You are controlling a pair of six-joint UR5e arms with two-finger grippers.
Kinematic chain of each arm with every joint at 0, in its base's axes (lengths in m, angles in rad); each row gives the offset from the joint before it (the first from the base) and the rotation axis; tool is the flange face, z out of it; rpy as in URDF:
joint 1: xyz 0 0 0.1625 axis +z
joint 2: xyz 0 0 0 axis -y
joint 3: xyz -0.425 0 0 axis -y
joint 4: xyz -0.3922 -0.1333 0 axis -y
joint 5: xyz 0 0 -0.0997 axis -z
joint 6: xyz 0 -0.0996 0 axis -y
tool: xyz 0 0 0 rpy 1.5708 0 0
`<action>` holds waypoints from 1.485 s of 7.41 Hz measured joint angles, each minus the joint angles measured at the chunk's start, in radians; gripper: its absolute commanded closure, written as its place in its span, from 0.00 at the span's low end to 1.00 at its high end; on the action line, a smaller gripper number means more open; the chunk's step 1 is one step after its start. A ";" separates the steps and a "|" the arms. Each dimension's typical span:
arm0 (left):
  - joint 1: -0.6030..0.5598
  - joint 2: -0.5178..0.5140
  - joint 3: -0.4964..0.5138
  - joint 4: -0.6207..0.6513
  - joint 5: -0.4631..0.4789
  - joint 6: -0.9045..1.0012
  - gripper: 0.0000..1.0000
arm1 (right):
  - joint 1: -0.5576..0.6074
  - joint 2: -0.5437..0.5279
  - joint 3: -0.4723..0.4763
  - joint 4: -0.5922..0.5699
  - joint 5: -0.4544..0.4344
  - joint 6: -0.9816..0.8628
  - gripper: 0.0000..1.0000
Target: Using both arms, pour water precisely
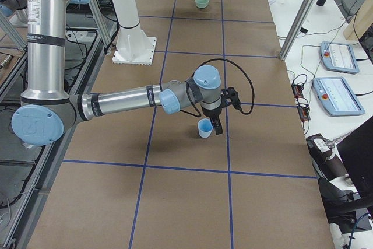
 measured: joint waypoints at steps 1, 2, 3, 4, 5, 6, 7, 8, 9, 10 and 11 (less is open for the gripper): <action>-0.060 0.006 0.004 -0.016 0.032 0.048 0.00 | 0.000 0.001 -0.002 -0.005 -0.001 0.000 0.00; -0.105 0.012 0.010 -0.020 0.059 0.106 0.00 | 0.002 0.000 -0.005 -0.010 -0.002 0.000 0.00; -0.132 0.024 0.015 -0.023 0.071 0.141 0.00 | 0.005 -0.003 -0.007 -0.016 -0.002 -0.001 0.00; -0.156 0.038 0.015 -0.026 0.073 0.157 0.00 | 0.009 -0.006 -0.007 -0.025 -0.003 0.000 0.00; -0.183 0.047 0.012 -0.027 0.072 0.163 0.00 | 0.011 -0.007 -0.008 -0.037 -0.003 0.001 0.00; -0.196 0.051 0.013 -0.026 0.072 0.164 0.00 | 0.012 -0.007 -0.010 -0.049 -0.004 0.002 0.00; -0.201 0.052 0.014 -0.025 0.072 0.162 0.00 | 0.012 -0.005 -0.017 -0.060 -0.005 0.003 0.00; -0.203 0.052 0.011 -0.024 0.069 0.161 0.00 | 0.012 -0.002 -0.033 -0.067 -0.005 0.003 0.00; -0.206 0.051 0.004 -0.024 0.068 0.162 0.00 | 0.016 0.001 -0.052 -0.070 -0.005 0.000 0.00; -0.209 0.045 -0.001 -0.014 0.069 0.164 0.00 | 0.024 0.016 -0.088 -0.072 -0.004 -0.005 0.00; -0.213 0.034 -0.007 0.018 0.069 0.163 0.00 | 0.033 0.053 -0.141 -0.081 0.000 -0.008 0.00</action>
